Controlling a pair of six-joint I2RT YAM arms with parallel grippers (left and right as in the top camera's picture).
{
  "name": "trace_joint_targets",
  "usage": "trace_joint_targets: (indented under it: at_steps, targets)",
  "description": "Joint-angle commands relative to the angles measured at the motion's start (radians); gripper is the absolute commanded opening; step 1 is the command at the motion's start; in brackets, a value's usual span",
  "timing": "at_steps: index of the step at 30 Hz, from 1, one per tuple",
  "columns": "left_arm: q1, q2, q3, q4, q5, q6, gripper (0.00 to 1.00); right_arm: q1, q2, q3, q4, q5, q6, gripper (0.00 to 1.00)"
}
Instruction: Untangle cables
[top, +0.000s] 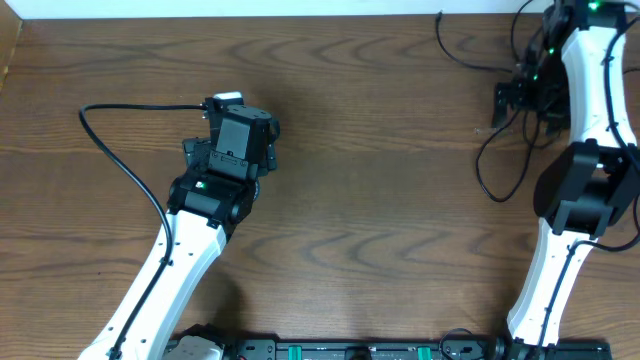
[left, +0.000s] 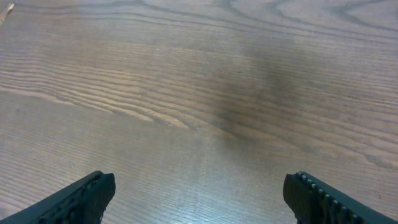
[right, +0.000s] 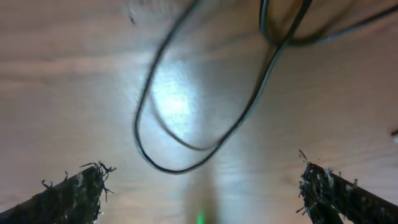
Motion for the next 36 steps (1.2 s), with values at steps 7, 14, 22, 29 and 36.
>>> trace_joint_targets:
  at_steps: [7, 14, 22, 29, 36]
  targets:
    - [0.0, 0.005, 0.009, -0.002, -0.024, 0.005, 0.91, 0.019, -0.322, -0.387, -0.006, 0.072, 0.001, 0.99]
    - [0.0, 0.005, 0.009, -0.002, -0.024, 0.005, 0.91, 0.019, -0.492, -0.655, 0.114, 0.092, 0.0, 0.99]
    - [0.0, 0.005, 0.009, -0.002, -0.024, 0.005, 0.91, 0.02, -0.517, -1.026, 0.496, 0.164, 0.197, 0.99]
    - [0.0, 0.005, 0.009, -0.002, -0.024, 0.005, 0.91, 0.019, -0.516, -1.251, 0.846, 0.164, 0.211, 0.99]
    - [0.0, 0.005, 0.009, -0.002, -0.024, 0.005, 0.91, 0.019, -0.516, -1.373, 1.051, 0.165, 0.172, 0.99]
